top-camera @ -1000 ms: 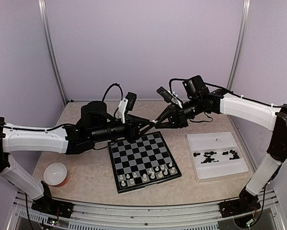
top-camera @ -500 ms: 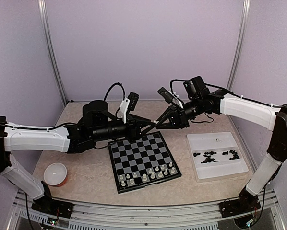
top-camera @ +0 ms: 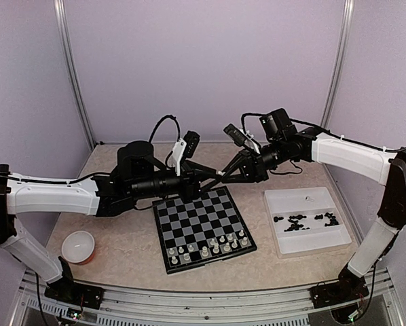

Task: Set up the chess pieces on the board
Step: Pass from the right arm to the left, then place the pawn on d2.

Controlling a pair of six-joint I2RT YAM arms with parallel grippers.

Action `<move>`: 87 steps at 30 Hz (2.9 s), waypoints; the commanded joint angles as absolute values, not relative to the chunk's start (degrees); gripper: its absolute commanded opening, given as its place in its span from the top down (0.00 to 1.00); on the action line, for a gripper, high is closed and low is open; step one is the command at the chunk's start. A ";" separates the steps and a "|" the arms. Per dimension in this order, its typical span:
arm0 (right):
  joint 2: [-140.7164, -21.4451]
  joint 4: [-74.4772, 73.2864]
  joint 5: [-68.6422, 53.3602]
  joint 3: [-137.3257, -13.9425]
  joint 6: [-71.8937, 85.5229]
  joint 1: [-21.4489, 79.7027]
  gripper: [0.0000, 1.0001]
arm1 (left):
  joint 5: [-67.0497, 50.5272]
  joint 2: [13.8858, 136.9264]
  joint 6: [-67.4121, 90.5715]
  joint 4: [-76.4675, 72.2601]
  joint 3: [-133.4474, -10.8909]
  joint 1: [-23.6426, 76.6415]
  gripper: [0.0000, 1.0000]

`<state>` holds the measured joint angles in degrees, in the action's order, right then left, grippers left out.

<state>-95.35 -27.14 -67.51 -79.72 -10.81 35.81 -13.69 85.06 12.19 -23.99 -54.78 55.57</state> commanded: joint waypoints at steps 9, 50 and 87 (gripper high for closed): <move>-95.41 -26.83 -67.38 -79.31 -11.78 36.28 0.88 | -19.99 84.65 10.58 -28.29 -55.52 55.93 0.58; -84.68 -37.18 -52.86 -72.96 -26.86 26.26 0.54 | -12.02 78.36 9.17 -2.69 -54.33 52.64 0.96; -80.55 -35.12 -44.52 -67.37 -30.32 22.30 0.54 | -10.73 101.63 6.43 1.86 -54.52 59.23 0.94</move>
